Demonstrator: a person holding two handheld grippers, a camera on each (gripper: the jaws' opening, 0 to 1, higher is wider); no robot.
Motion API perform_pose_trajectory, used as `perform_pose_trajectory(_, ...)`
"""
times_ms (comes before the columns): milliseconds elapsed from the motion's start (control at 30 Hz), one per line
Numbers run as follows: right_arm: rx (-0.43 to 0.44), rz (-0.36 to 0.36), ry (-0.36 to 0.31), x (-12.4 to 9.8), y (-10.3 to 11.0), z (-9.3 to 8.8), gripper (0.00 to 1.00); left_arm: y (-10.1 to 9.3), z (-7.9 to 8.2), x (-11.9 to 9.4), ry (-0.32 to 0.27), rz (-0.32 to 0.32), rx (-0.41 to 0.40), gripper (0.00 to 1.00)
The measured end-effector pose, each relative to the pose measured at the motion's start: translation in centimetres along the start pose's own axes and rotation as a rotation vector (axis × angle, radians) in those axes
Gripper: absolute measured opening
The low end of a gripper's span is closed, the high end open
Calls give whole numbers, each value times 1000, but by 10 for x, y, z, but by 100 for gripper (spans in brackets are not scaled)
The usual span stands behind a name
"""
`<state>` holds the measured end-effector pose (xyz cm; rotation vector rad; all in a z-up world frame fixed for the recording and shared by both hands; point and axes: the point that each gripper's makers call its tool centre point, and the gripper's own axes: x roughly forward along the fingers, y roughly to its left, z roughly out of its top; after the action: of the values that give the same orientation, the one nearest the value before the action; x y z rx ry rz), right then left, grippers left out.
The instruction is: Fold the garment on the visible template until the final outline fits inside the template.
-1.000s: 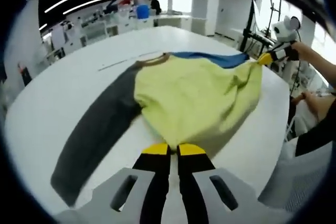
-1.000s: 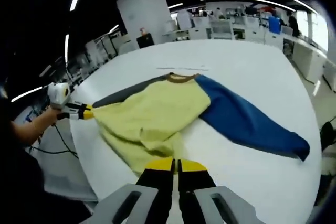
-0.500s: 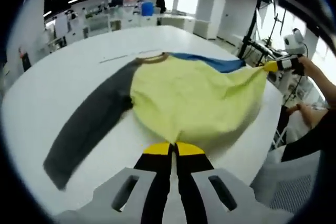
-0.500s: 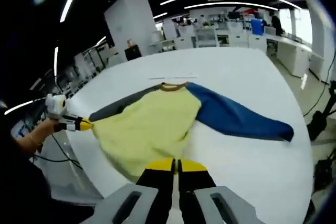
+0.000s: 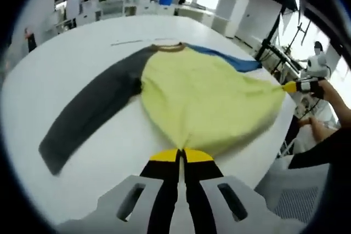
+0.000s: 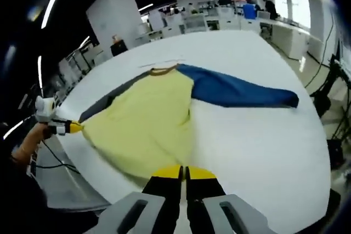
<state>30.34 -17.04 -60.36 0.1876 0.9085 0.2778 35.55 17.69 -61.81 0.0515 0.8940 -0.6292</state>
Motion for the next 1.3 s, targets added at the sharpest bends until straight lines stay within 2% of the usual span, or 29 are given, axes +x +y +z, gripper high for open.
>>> perform_pose_trajectory(167, 0, -19, 34, 14, -9, -20, 0, 4, -8, 6, 16, 11, -12, 0)
perform_pose_trajectory(367, -2, -22, 48, 25, -17, -31, 0, 5, -15, 12, 24, 15, -22, 0)
perform_pose_trajectory(533, -8, -24, 53, 28, -20, -35, 0, 6, -24, 16, 38, 26, -19, 0)
perform_pose_trajectory(633, -16, -24, 54, 29, -21, -35, 0, 7, -27, 15, 41, 46, 10, 2)
perform_pose_trajectory(667, -17, -22, 52, 29, -20, -35, 0, 8, -26, 13, 30, 54, 38, 2)
perform_pose_trajectory(733, -8, -19, 41, 29, -21, -33, 0, 8, -24, 9, 16, 57, 35, 4)
perform_pose_trajectory(900, 1, -15, 38, 30, -20, -32, 0, 7, -21, -4, -29, 47, 34, 11)
perform_pose_trajectory(1133, -3, -2, 30, 29, -19, -32, 0, 0, -30, -13, -59, -5, 70, 24)
perform_pose_trajectory(1233, -13, 7, 25, 28, -19, -31, 0, -4, -37, -13, -53, -40, 128, 24)
perform_pose_trajectory(1300, -19, 10, 20, 27, -19, -31, 0, -6, -40, -12, -54, -57, 132, 24)
